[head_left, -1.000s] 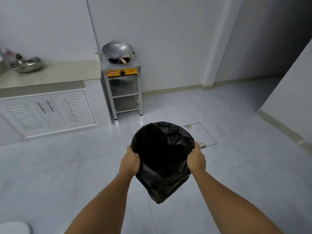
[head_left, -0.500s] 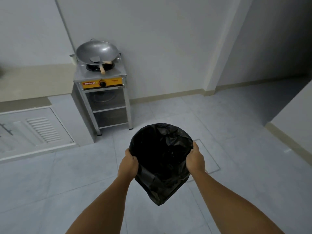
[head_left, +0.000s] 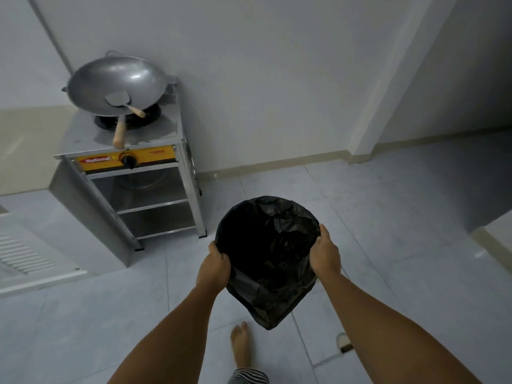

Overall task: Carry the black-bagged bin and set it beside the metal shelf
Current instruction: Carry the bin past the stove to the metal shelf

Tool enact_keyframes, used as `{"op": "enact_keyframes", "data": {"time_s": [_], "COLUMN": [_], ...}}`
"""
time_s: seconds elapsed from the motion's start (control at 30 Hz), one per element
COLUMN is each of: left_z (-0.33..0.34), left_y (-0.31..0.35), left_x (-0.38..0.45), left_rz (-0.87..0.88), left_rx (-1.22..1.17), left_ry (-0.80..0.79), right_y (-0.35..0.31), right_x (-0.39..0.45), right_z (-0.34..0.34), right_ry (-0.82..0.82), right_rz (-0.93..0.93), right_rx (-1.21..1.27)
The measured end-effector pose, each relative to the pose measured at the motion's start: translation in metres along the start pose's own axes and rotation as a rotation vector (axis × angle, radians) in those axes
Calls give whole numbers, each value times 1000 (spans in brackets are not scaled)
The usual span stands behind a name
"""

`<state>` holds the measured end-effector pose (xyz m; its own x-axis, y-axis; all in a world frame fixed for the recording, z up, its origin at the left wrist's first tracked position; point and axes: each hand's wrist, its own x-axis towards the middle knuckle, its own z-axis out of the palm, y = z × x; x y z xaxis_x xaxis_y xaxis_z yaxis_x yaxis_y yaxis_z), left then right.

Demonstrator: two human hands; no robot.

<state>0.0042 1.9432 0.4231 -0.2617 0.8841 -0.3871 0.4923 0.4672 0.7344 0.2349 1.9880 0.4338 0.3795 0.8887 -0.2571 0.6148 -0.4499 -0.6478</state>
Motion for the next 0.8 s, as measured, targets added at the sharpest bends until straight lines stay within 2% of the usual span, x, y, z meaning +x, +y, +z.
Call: {"op": "enact_keyframes", "data": {"time_s": [0.13, 0.4, 0.8], "left_z": [16, 75, 218], "left_y": [21, 5, -98], "left_x": [114, 297, 529], "left_rz": [-7, -85, -111], "left_rx": [1, 29, 3], "left_ry": [-30, -73, 58], "right_y": [-24, -25, 60], "right_x": [105, 279, 499], "right_z": [42, 141, 338], "right_ry": [-14, -54, -91], "right_rz": [10, -3, -77], "right_rx": [-5, -43, -6]}}
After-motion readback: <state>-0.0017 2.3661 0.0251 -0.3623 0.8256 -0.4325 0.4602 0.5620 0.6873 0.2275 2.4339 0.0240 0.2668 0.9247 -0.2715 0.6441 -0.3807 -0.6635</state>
